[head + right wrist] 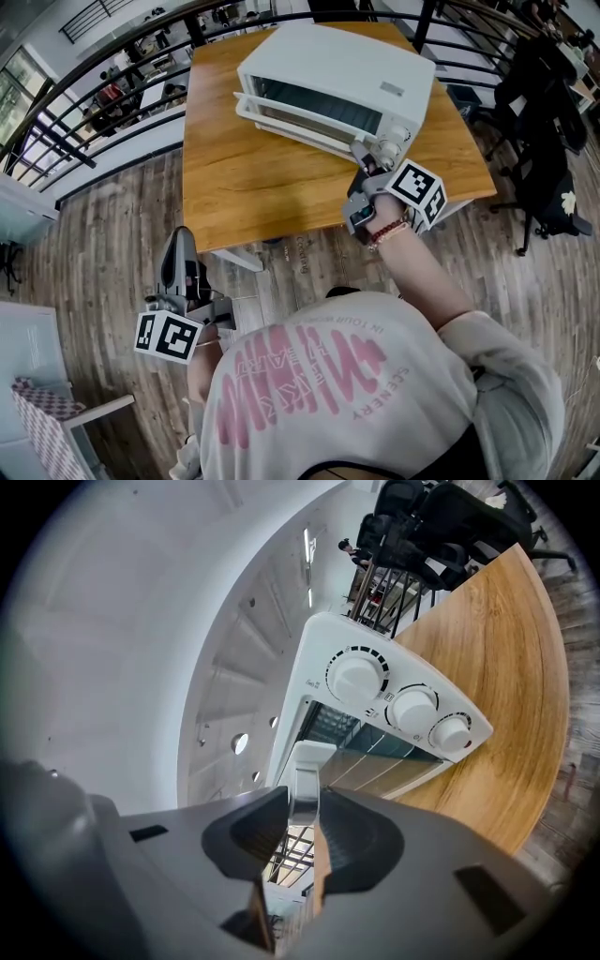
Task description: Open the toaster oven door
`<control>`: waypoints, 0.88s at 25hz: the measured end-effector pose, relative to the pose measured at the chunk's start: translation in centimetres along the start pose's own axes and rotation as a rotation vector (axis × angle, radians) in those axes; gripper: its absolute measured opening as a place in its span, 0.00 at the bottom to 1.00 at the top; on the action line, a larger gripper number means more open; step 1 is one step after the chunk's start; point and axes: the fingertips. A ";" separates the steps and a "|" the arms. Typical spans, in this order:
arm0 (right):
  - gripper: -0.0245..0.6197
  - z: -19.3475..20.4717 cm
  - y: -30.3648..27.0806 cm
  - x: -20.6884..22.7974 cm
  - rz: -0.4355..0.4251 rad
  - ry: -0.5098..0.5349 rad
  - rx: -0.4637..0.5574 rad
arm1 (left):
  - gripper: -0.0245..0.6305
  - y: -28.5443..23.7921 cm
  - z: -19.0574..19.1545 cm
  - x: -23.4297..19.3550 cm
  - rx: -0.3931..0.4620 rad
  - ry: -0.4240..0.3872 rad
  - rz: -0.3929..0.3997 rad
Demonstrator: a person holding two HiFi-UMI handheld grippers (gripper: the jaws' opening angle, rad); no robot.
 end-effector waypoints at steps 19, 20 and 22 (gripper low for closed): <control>0.21 3.3 1.6 0.8 0.007 0.042 -0.099 | 0.07 -1.0 1.4 1.6 -0.017 0.007 0.033; 0.21 3.5 1.7 0.8 0.006 0.045 -0.104 | 0.07 -0.9 1.4 1.7 -0.017 0.007 0.033; 0.21 3.9 1.7 0.6 0.005 0.050 -0.115 | 0.07 -0.9 1.4 1.7 -0.018 0.006 0.029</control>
Point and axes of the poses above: the fingertips, and each gripper's own axes: y backward along the fingers, x to its right, z out of its underside, and after that the axes turned 3 degrees about x, right-handed
